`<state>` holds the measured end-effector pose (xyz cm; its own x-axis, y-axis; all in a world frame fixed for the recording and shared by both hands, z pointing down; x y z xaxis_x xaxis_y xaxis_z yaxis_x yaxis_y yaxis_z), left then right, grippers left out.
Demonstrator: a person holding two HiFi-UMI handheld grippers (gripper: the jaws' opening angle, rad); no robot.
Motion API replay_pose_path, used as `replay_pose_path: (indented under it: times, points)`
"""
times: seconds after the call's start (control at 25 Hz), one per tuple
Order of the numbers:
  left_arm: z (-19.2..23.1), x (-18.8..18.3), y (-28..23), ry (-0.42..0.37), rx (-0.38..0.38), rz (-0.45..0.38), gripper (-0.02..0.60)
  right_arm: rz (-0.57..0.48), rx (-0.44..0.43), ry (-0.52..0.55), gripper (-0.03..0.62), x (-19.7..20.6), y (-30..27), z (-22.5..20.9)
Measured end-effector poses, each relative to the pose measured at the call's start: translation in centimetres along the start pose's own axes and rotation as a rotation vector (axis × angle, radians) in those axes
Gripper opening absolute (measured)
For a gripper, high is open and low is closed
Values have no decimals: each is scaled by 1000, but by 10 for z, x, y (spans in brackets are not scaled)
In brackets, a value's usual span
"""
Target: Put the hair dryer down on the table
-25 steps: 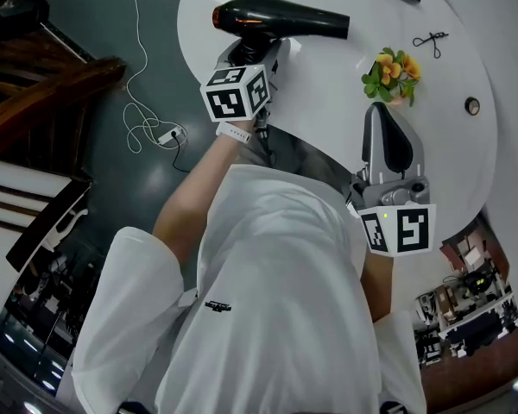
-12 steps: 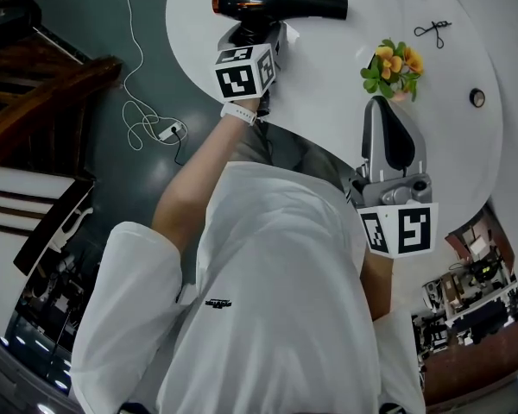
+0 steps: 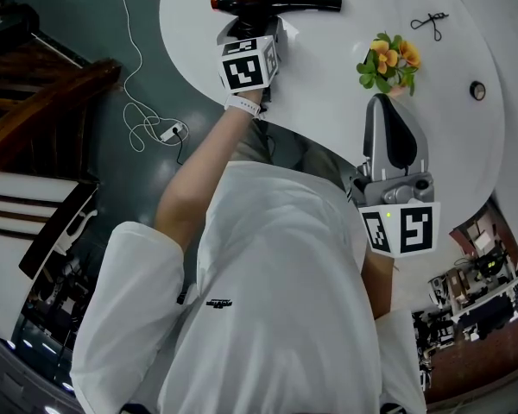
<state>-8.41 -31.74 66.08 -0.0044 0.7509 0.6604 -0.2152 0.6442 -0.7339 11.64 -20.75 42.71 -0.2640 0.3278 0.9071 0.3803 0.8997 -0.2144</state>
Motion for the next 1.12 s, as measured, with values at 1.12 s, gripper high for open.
replay_pose_path:
  times: [1.12]
  points:
    - [6, -5, 61, 15, 63, -117, 308, -70, -86, 48, 12, -17, 25, 35]
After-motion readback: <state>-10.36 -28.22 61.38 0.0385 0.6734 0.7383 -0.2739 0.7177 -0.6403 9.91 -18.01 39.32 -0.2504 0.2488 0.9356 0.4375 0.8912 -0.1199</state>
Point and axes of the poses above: the fingertips, and each gripper's own axes: y backward along the fingers, z to its left, x out of its underside, the point moved 2 cm from there along y, backward along the fingers, and after that the axes turned 7 degrees about -z, right-handed, at the moved point
